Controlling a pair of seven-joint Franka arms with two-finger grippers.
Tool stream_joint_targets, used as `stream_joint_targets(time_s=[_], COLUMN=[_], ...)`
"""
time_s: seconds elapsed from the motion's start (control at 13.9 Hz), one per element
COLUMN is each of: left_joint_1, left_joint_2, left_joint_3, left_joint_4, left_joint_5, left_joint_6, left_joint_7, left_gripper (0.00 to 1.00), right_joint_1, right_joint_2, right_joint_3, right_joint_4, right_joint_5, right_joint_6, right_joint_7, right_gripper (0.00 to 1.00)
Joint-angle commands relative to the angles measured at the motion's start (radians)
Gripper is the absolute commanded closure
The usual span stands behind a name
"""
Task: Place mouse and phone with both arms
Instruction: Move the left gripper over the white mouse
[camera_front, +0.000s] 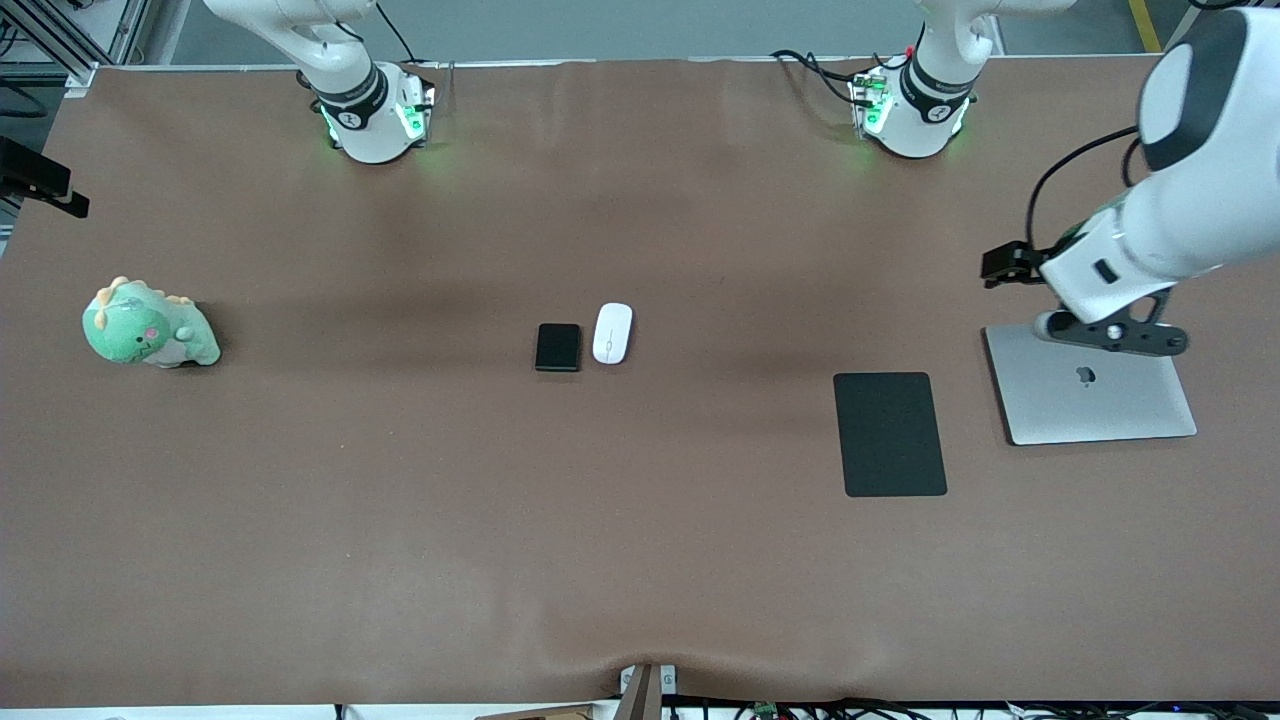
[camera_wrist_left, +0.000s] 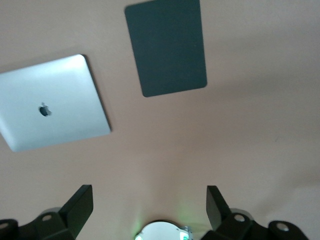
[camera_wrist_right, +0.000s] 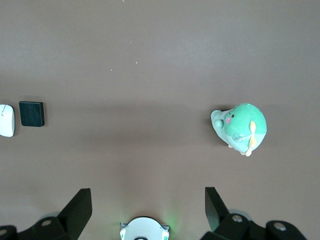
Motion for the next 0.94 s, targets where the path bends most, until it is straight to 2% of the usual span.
stream_joint_targets(time_s=[0.0, 0.36, 0.86], left_joint_1=[-0.081, -0.190, -0.217], left_joint_2=[0.042, 0.105, 0.156], left_joint_3=[0.003, 0.003, 0.003], left_joint_4=[0.016, 0.025, 0.056], left_joint_5=[0.004, 0.011, 0.013], left_joint_6=[-0.021, -0.021, -0.021], left_joint_7=[-0.148, -0.308, -0.384], left_gripper=[0.00, 0.00, 0.00], right_joint_1=[-0.008, -0.007, -0.007], right_joint_2=[-0.027, -0.027, -0.027], right_joint_3=[0.006, 0.006, 0.007], right_joint_4=[-0.025, -0.025, -0.025], right_joint_5=[0.016, 0.016, 0.016], right_joint_6=[0.000, 0.002, 0.000], right_joint_7=[-0.009, -0.009, -0.009], right_gripper=[0.00, 0.00, 0.00])
